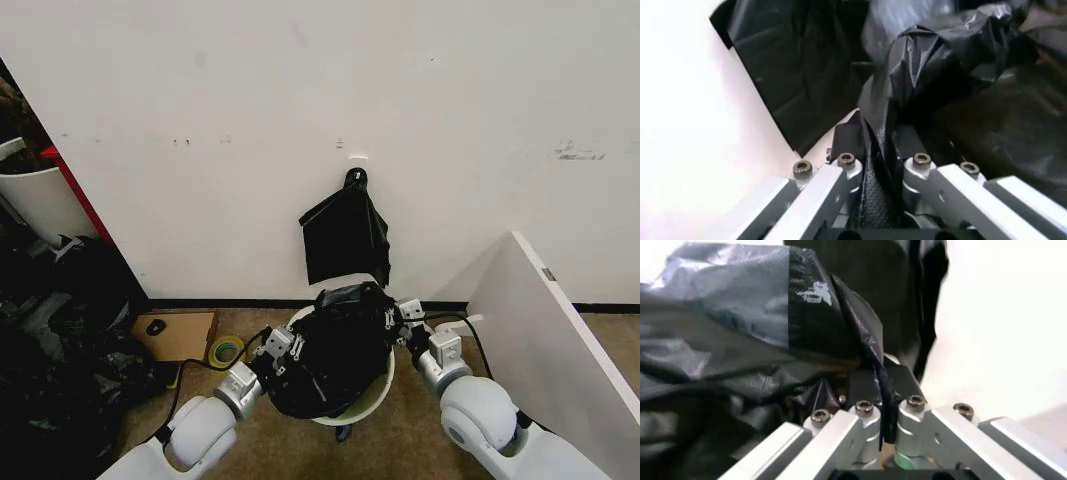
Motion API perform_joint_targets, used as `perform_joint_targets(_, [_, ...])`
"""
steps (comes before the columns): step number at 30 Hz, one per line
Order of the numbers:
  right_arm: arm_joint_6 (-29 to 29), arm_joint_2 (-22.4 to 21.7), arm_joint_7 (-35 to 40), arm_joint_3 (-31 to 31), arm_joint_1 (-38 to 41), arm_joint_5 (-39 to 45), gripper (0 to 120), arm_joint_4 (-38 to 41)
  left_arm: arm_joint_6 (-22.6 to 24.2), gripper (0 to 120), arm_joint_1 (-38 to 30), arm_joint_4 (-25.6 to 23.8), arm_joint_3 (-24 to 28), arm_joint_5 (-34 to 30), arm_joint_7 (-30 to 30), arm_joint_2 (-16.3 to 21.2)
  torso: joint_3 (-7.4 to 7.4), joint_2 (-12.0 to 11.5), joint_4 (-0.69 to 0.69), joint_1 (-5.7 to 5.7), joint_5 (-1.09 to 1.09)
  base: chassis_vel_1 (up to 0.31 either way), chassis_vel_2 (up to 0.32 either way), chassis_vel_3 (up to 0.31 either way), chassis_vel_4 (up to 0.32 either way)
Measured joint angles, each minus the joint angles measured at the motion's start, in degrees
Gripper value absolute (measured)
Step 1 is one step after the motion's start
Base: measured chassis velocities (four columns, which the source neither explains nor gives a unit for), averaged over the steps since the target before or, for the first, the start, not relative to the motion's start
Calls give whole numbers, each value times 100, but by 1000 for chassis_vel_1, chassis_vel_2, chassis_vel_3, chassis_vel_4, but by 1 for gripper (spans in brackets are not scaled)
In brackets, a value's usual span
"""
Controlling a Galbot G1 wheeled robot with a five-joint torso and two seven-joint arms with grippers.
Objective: Place the garbage bag over the trash bin.
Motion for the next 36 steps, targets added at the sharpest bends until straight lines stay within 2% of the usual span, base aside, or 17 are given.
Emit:
perform_joint_targets(5, [-91, -68, 39, 89, -114, 34, 0, -162, -251, 5, 155, -8, -133, 32, 19, 7, 0, 0, 0, 0, -1, 0, 0, 0, 0])
perform_joint_targets(9, [-92, -135, 44, 133, -191, 27, 0, -177, -274, 5, 194, -9, -243, 3, -15, -10, 0, 0, 0, 0, -1, 0, 0, 0, 0])
perform_joint_targets(14, [-138, -163, 43, 175, -307, 83, 0, -177, -252, 5, 196, -42, -405, -405, -131, -99, 0, 0, 0, 0, -1, 0, 0, 0, 0])
perform_joint_targets(25, [-54, -126, 11, 266, -416, 300, 0, -173, -161, 5, 268, -161, -508, -878, -228, -102, 0, 0, 0, 0, 0, 0, 0, 0, 0])
perform_joint_targets(31, [118, 20, -51, 610, -657, 521, 25, 48, 87, 5, 289, -167, -628, -1355, -556, -248, 0, 0, 0, 0, -1, 0, 0, 0, 0])
perform_joint_targets(32, [118, 20, -51, 610, -657, 521, 25, 48, 87, 5, 289, -167, -628, -1355, -556, -248, 0, 0, 0, 0, -1, 0, 0, 0, 0])
perform_joint_targets(36, [152, 132, -91, 946, -803, 945, 41, 321, 130, 5, 317, -154, -713, -1536, -764, -359, 0, 0, 1, 0, -1, 0, 0, 0, 0])
